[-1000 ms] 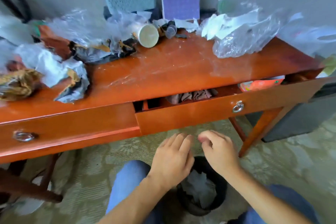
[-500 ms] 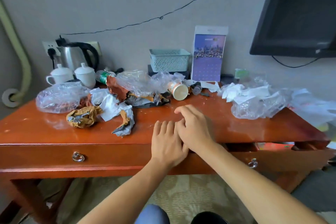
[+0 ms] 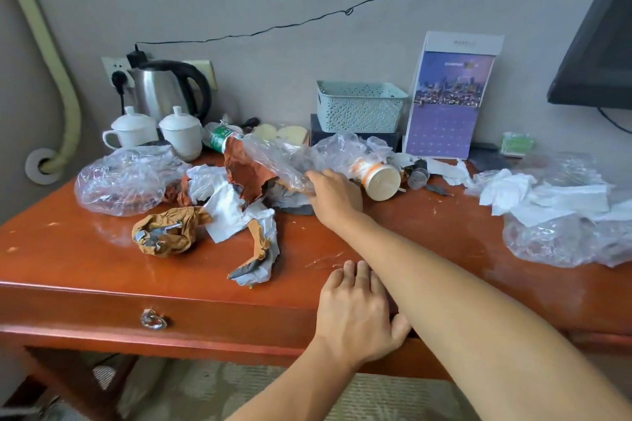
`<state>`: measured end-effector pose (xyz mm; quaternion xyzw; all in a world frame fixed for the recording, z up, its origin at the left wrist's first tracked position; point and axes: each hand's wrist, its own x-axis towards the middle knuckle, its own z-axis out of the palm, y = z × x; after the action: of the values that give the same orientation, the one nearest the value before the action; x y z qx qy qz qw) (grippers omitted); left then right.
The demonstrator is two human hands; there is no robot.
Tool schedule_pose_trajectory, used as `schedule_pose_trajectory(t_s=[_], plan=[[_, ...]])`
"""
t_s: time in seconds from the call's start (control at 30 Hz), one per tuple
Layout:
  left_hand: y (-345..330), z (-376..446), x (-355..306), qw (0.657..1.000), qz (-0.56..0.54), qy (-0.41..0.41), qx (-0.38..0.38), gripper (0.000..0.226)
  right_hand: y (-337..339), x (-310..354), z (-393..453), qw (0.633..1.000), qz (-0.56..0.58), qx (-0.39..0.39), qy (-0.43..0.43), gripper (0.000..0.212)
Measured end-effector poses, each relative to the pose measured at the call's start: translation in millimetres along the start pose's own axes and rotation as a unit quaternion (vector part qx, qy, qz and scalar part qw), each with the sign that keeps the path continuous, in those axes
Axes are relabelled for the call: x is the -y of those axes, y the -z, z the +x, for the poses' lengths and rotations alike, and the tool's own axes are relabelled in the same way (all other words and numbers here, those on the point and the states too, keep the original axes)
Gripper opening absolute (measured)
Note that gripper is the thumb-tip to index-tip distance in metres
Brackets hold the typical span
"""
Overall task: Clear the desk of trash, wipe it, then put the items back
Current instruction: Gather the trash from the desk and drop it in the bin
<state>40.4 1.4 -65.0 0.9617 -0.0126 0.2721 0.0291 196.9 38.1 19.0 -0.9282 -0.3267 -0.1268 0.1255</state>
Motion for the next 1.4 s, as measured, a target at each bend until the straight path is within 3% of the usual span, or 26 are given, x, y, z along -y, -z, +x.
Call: schedule_pose_trajectory(t_s=[0.07, 0.33, 0.73, 0.9, 1.07, 1.13, 1.23, 1.33, 1.4], plan=[[1.0, 0.9, -0.7, 1.0, 0.002, 0.005, -0.001, 0.062, -0.4, -5.8, -2.8, 0.998, 0.027, -0.057, -0.015, 0.032], [13.1, 3.3, -7.8, 1.0, 0.022, 0.011, 0.011, 0.051, 71.0, -33.9, -33.8, 0.959, 0.163, -0.223, -0.067, 0.021], [33.9, -6.5, -14.5, 0.997, -0.042, 0.046, -0.055, 0.035, 174.1, -84.9, -192.5, 0.918, 0.248, -0.26, -0.169, 0.011], [40.9, -18.9, -14.8, 0.998, -0.053, 0.009, -0.018, 0.04, 180.9, -96.3, -263.6, 0.899, 0.295, -0.244, -0.211, 0.008], [53.8, -31.5, -31.5, 0.993, -0.111, -0.012, -0.045, 0.035, 170.3, -95.8, -323.3, 0.882, 0.355, -0.215, -0.223, 0.006], [60.2, -36.2, -45.2, 0.989, -0.143, -0.016, -0.047, 0.04, 164.2, -91.7, -344.3, 0.88, 0.372, -0.188, -0.227, 0.013], [67.4, -43.8, -60.4, 0.98, -0.195, -0.033, -0.026, 0.059, 151.8, -89.5, -374.9, 0.877, 0.4, -0.134, -0.232, 0.007], [79.3, -57.1, -73.7, 0.941, -0.337, -0.023, 0.02, 0.083, 136.3, -91.2, -403.7, 0.876, 0.417, -0.072, -0.231, 0.018], [84.2, -69.7, -83.3, 0.881, -0.469, -0.015, 0.068, 0.097, 124.5, -94.2, -420.4, 0.866, 0.433, -0.037, -0.246, 0.014]])
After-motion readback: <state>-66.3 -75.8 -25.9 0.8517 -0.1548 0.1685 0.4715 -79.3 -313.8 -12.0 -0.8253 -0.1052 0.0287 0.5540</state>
